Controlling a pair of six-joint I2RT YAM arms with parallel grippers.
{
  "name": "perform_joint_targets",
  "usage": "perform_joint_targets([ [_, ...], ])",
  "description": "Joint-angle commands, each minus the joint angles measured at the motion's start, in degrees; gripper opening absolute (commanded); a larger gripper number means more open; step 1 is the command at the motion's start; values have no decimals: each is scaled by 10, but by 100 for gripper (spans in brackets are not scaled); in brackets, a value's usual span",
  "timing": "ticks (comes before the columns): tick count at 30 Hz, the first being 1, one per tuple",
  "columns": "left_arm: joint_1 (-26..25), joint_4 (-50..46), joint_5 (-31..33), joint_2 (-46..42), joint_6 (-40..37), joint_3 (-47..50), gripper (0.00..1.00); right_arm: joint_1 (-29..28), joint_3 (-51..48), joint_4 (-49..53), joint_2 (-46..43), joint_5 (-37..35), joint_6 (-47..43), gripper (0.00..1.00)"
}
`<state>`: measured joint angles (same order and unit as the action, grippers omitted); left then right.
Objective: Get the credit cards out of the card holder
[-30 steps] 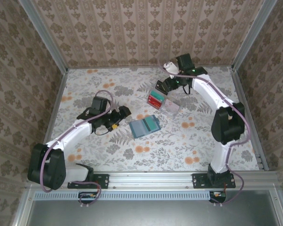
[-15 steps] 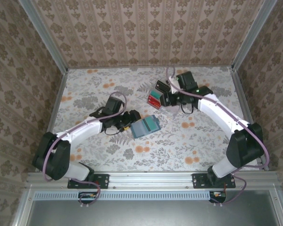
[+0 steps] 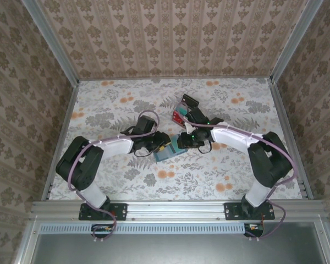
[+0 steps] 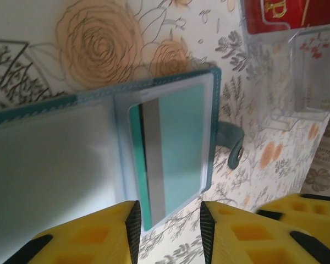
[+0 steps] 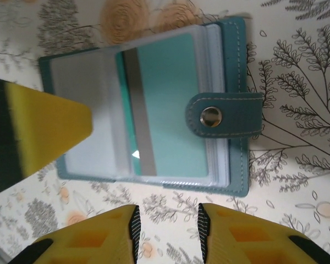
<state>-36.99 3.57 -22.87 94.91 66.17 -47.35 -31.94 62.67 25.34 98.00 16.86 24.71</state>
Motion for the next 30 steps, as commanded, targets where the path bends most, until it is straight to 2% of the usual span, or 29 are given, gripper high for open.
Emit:
perform_joint_targets([
  [1,10,76,-11,10,31,17,35,-4,27,-23,30,3,26,37],
  [4,13,98,-25,21,34,22,33,-4,49,-22,56,-9,29,36],
  [8,15,71,-19,31,29,17,30,-4,78,-13,89,-20,27,29],
  [15,15,26,0,26,15,18,30,-5,94,5,121,-52,25,29],
  [25,18,15,0,56,11,14,28,-6,100,15,159,-29,20,23],
  [30,23,57,-22,62,-2,18,24,-6,101,15,162,-16,18,22],
])
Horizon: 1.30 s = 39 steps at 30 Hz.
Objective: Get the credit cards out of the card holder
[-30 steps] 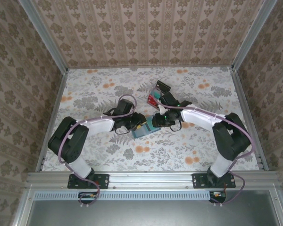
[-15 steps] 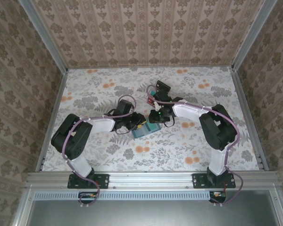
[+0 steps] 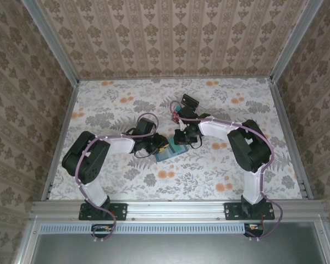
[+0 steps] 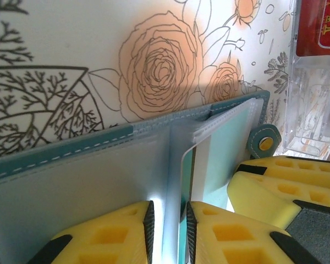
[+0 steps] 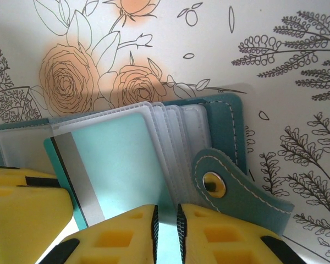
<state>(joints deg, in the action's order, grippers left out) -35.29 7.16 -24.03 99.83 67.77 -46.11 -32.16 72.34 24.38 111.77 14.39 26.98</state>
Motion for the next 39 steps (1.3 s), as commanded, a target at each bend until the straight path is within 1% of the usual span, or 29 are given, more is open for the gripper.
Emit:
perform_joint_targets([
  [1,8,32,-16,12,-20,9,24,-4,5,25,25,11,-5,22],
  [4,14,68,-36,11,-26,20,23,-3,6,26,28,18,-4,21],
  [6,18,86,-46,11,-30,25,21,-4,4,27,28,18,-4,21],
  [17,26,162,-90,-4,-57,47,14,-4,6,38,32,8,-3,20],
  [25,32,202,-97,-30,-75,77,6,-4,14,49,36,-2,-3,19],
  [29,40,220,-98,-43,-81,99,2,-4,14,53,36,-8,0,18],
  [35,57,217,-104,-53,-85,130,0,-3,10,53,31,-15,5,17],
  [39,70,169,-103,-86,-106,141,0,-2,9,47,16,-5,5,17],
])
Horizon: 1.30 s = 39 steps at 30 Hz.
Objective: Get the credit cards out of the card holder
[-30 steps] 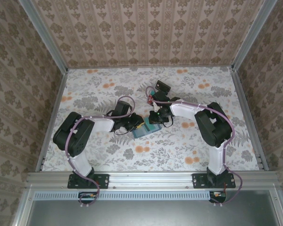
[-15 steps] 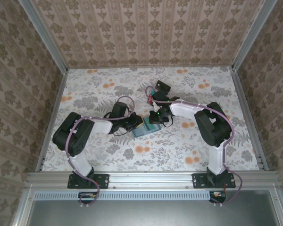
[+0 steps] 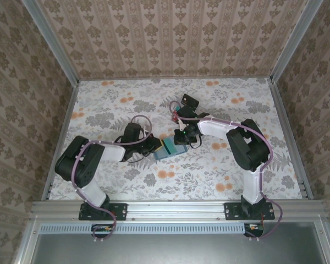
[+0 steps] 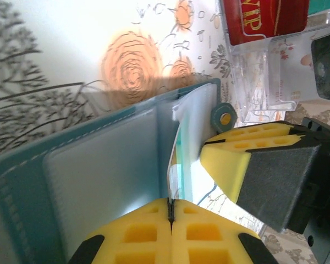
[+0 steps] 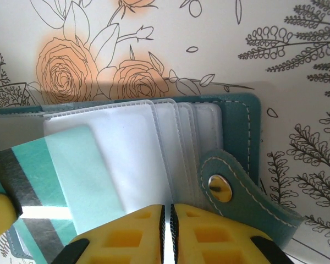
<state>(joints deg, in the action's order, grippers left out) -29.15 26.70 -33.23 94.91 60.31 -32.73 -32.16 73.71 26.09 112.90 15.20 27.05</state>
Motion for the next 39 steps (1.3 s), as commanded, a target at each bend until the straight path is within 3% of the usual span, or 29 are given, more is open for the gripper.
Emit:
perform_joint_targets([
  [1,12,-47,-10,-49,-41,7,0,-2,-4,26,0,-7,2,17],
  [8,45,-219,13,-164,-116,0,0,8,-25,-27,-54,71,-5,24],
  [13,69,-300,14,-254,-138,-21,0,28,-57,-107,-134,168,27,41],
  [17,72,-291,3,-303,-111,-40,0,54,-96,-211,-182,267,101,57],
  [22,71,-227,-27,-317,-55,-59,0,59,-129,-324,-212,319,182,71],
  [27,72,-176,-51,-315,-9,-78,0,60,-133,-392,-208,350,257,73],
  [34,72,-94,-83,-272,36,-107,0,60,-122,-415,-204,374,292,71],
  [37,72,-68,-84,-258,50,-108,0,61,-128,-450,-204,382,319,63],
  [39,72,-63,-84,-253,53,-109,0,63,-130,-473,-204,389,332,47],
])
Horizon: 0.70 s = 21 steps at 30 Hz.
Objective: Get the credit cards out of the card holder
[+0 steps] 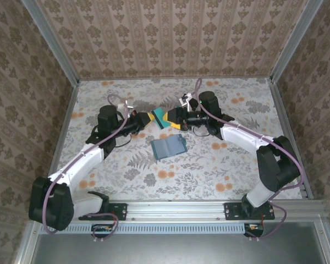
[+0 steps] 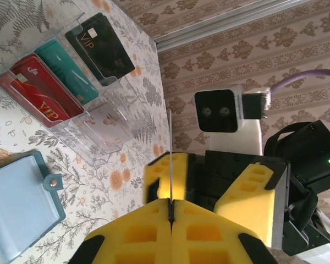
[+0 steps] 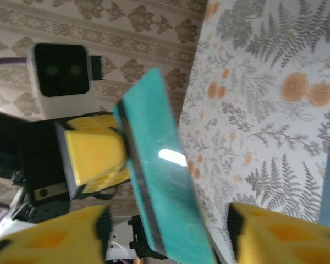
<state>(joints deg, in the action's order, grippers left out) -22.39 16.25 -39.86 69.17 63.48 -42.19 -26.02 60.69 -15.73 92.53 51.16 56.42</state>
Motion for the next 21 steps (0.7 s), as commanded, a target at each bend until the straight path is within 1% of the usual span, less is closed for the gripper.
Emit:
perform_joint_targets([
  [1,6,40,-19,7,20,-15,0,4,1,-61,1,32,39,39],
  [2,6,39,-20,8,18,-14,0,7,-1,-64,1,32,41,33],
  [6,10,39,-21,8,18,-10,0,16,-15,-113,2,43,64,23],
  [10,15,35,-22,5,17,-6,0,17,-15,-108,1,47,55,11],
  [12,16,18,-21,4,12,-7,0,18,-13,-84,-2,42,33,4],
  [13,17,3,-19,3,8,-9,4,19,-11,-64,-5,38,14,1],
  [15,19,-53,-7,-2,-15,-18,26,20,2,3,-15,22,-49,0],
  [16,19,-95,9,-6,-33,-24,40,21,14,60,-24,11,-106,0],
  [17,19,-144,25,-9,-54,-36,52,22,27,121,-36,-11,-170,0],
  [20,21,-281,103,-13,-119,-75,71,25,64,271,-72,-107,-341,0],
  [21,23,-309,118,-11,-130,-85,74,26,75,305,-81,-136,-382,0],
])
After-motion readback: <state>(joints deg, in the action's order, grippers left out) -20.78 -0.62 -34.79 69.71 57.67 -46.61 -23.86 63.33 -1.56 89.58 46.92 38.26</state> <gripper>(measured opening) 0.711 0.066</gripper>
